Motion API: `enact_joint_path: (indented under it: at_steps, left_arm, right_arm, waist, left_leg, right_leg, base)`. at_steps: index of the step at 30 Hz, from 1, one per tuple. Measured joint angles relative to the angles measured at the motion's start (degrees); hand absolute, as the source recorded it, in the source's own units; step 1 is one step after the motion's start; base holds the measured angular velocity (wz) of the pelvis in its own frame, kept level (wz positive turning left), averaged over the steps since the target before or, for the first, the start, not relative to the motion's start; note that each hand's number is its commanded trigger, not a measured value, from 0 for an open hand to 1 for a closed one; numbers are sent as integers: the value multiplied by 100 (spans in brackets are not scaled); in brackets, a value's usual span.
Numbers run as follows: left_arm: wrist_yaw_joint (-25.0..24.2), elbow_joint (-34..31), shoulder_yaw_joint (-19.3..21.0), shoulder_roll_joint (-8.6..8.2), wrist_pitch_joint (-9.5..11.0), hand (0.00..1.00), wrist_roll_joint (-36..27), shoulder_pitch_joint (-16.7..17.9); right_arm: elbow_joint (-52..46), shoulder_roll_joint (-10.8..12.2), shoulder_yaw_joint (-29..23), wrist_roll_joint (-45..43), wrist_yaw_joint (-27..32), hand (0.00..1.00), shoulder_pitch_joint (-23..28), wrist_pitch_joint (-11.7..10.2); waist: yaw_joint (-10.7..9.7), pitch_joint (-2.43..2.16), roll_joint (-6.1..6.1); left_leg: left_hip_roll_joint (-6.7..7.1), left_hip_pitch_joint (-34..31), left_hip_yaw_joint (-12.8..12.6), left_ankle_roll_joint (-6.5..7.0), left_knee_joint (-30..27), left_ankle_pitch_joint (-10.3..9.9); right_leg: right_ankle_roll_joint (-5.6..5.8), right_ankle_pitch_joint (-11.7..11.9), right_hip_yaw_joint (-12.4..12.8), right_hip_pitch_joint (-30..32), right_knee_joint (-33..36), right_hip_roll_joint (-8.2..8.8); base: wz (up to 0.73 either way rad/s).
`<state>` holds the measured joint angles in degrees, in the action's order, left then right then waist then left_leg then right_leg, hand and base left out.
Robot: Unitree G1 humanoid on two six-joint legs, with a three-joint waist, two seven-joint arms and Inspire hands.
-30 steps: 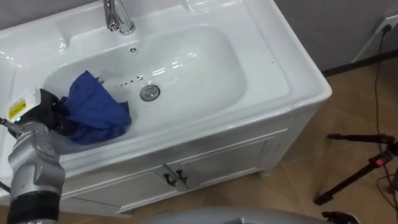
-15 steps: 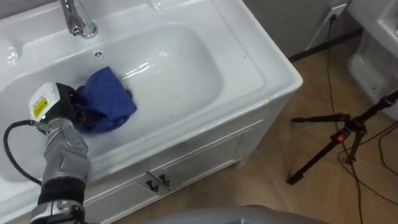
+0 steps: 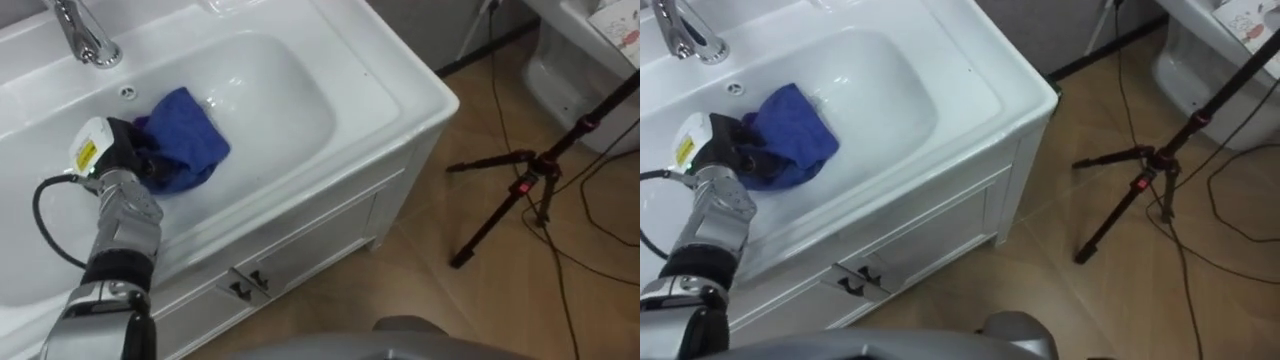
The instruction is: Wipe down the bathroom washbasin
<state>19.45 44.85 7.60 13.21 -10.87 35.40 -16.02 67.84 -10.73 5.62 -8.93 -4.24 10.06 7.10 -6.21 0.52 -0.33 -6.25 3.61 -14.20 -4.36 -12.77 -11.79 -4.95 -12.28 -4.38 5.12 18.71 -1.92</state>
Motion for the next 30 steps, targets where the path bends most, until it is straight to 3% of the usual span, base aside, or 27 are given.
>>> enact_joint_path:
  at_steps: [3, 5, 13, 18, 24, 28, 30]
  left_arm:
    - [11, 146, -1, 74, -3, 100, 12, -220]
    - [19, 252, 12, 160, -4, 100, 9, -319]
    - [48, 318, 5, 184, 3, 100, -98, -650]
    - [124, 288, -46, 184, 113, 100, -99, -720]
    - [127, 241, -340, 191, 262, 100, -80, -789]
    - [109, -477, -672, 138, 294, 100, -101, -788]
    - [103, -844, -848, 146, 433, 100, -106, -792]
  right_arm:
    - [-18, 21, -2, -4, 32, 0, 45, 0]
    - [-17, 26, -13, -20, 31, 0, 90, -7]
    - [95, 9, -23, -39, 36, 0, 232, -15]
    - [94, 9, -19, -40, 38, 0, 341, -20]
    - [103, -4, -38, -74, 45, 0, 308, -259]
    - [76, 1, -147, -213, 34, 0, 220, -365]
    - [79, -6, -242, -292, 33, 0, 159, -391]
  waist:
    - [-77, 7, -13]
    - [-172, 11, -26]
    - [-308, 17, -54]
    - [-340, 19, -190]
    - [-492, 18, -222]
    - [-637, 31, -202]
    - [-694, 46, -157]
  left_leg:
    - [-12, -29, -8, 0, -21, 0]
    - [-22, 9, -150, 0, -31, 0]
    - [-52, 117, -354, 0, -39, 0]
    - [-81, 170, -366, 8, -79, -8]
    - [-103, 184, -370, 6, -87, -22]
    - [-102, 189, -380, 6, -74, -22]
    - [-101, 189, -383, 6, -72, -22]
  right_leg:
    - [-5, 53, -36, -4, -27, 2]
    - [-7, 57, 21, -4, -3, -3]
    - [-8, 186, 317, -11, -91, -96]
    - [-34, 226, 458, -25, -100, -156]
    - [-45, 253, 535, -13, -95, -204]
    - [-34, 271, 532, -22, -115, -206]
    - [-25, 292, 533, -37, -142, -201]
  base:
    - [0]
    - [-13]
    - [-24]
    - [-16]
    - [-5]
    - [1]
    - [0]
